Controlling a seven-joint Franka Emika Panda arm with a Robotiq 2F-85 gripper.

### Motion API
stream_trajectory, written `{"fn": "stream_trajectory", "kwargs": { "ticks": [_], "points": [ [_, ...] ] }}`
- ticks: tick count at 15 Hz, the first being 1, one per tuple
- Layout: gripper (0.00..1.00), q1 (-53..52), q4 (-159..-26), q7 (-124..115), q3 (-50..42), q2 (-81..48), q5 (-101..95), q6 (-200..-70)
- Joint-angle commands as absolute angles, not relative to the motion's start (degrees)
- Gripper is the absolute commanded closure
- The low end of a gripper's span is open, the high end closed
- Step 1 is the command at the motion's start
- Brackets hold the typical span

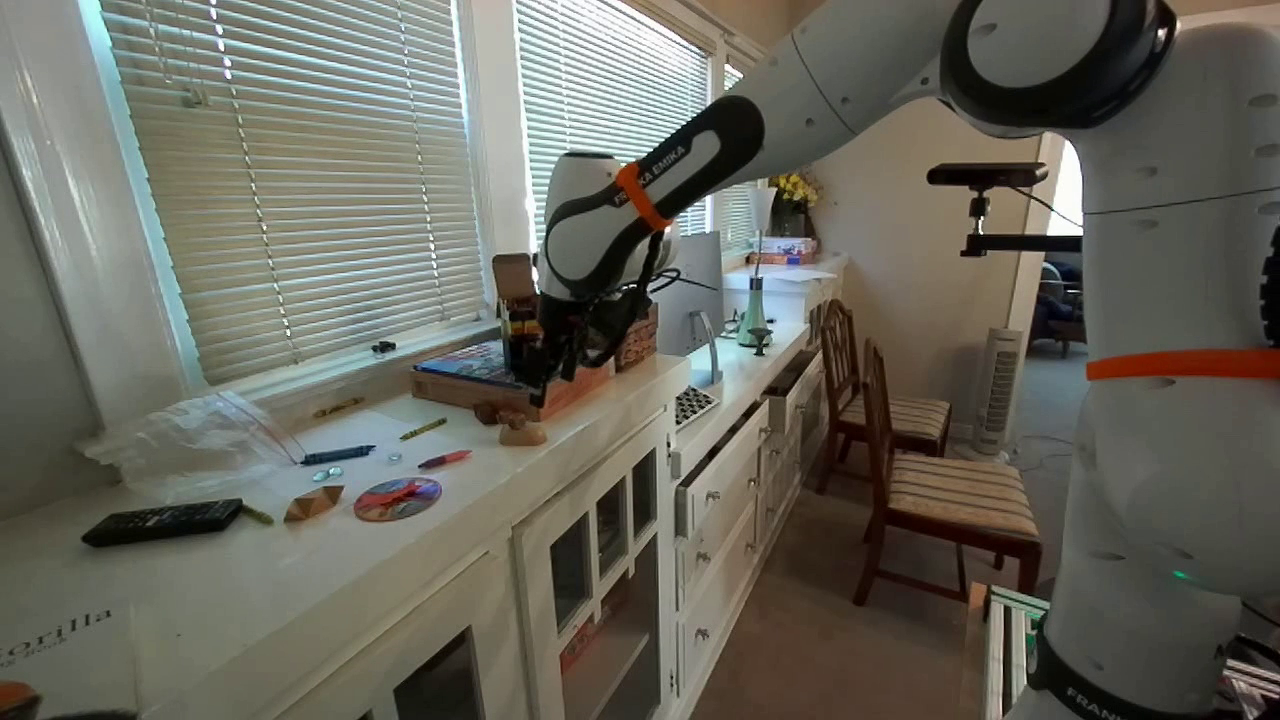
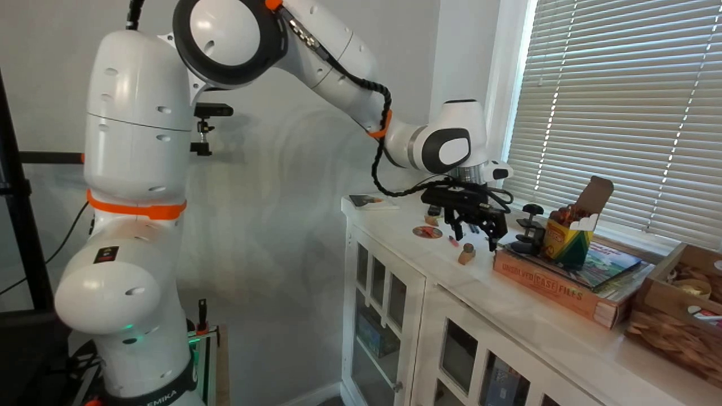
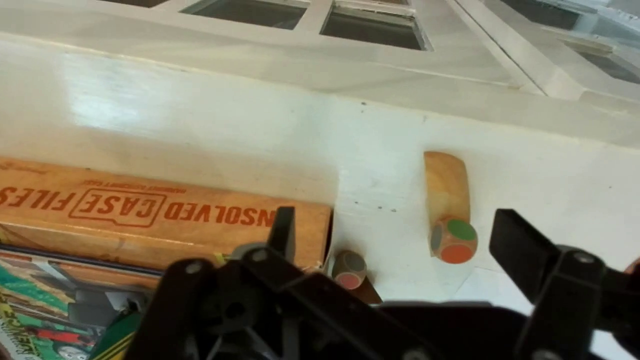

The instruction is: Move the brown stopper backwards

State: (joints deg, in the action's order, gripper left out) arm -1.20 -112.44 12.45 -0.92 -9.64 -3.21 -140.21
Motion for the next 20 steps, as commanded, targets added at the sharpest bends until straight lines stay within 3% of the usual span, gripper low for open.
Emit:
{"fn": "stream_trajectory", "kwargs": {
  "ticks": [1,12,15,20],
  "points": [
    [0.0,-1.54,-110.67,8.63,0.64,-11.11,-2.24,-139.74],
    [0.0,-2.14,-108.05,0.92,1.13,-15.7,-2.43,-143.36],
    [0.2,-2.15,-107.7,0.42,1.13,-16.75,-2.4,-144.5],
    [0.23,-1.99,-106.91,0.63,1.47,-17.99,-1.43,-147.99]
  ]
}}
